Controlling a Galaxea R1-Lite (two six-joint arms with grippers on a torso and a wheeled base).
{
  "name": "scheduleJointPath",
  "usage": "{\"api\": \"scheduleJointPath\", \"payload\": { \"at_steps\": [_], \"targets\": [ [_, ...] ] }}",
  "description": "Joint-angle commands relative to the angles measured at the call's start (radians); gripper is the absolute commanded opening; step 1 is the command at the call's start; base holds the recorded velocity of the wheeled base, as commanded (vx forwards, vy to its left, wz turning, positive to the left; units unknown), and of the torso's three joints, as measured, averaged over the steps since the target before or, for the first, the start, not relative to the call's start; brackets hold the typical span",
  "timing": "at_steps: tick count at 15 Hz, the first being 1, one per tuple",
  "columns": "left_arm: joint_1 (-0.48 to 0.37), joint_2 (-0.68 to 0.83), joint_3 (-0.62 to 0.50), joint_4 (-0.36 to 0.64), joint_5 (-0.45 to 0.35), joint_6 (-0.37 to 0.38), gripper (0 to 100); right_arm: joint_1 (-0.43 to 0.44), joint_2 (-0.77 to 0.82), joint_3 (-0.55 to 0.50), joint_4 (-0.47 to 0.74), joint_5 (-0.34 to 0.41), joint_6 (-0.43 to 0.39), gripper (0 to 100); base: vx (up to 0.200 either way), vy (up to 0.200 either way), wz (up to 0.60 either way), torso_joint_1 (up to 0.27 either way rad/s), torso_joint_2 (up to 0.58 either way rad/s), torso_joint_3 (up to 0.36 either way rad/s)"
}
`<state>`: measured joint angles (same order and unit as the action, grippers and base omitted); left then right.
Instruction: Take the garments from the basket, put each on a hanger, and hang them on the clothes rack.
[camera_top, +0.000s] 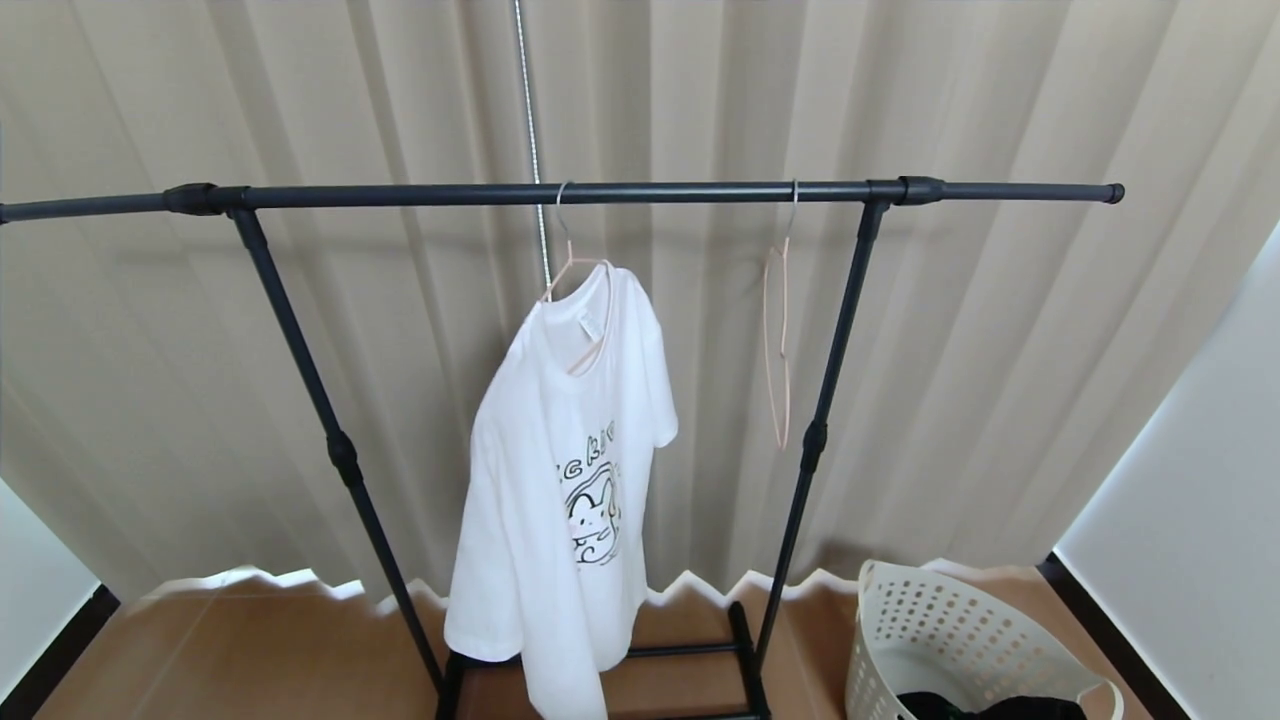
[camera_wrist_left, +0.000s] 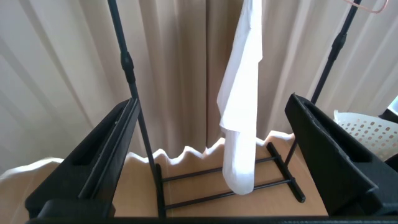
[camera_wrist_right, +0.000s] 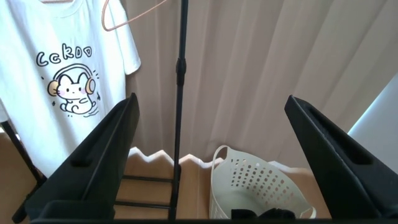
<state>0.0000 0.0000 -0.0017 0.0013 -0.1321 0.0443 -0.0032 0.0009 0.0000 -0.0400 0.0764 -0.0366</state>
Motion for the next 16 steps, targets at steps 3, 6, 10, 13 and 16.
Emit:
{"api": "scheduleJointPath", "payload": {
  "at_steps": [3,6,10,13,16],
  "targets": [
    [0.0,0.002,0.0,0.0,0.0,-0.001,100,0.0,-0.001,0.0,0.0,0.0,0.0,100,0.0,0.0,0.0,-0.209,0.52,0.313],
    [0.0,0.002,0.0,0.0,0.0,-0.001,100,0.0,-0.001,0.0,0.0,0.0,0.0,100,0.0,0.0,0.0,-0.198,0.54,0.339],
    [0.0,0.002,0.0,0.0,0.0,-0.001,100,0.0,-0.001,0.0,0.0,0.0,0.001,100,0.0,0.0,0.0,-0.18,0.53,0.344],
    [0.0,0.002,0.0,0.0,0.0,-0.001,100,0.0,-0.001,0.0,0.0,0.0,0.0,100,0.0,0.0,0.0,-0.154,0.51,0.349],
    [0.0,0.002,0.0,0.0,0.0,-0.001,100,0.0,-0.001,0.0,0.0,0.0,0.0,100,0.0,0.0,-0.6,-0.124,0.49,0.357]
  ]
}}
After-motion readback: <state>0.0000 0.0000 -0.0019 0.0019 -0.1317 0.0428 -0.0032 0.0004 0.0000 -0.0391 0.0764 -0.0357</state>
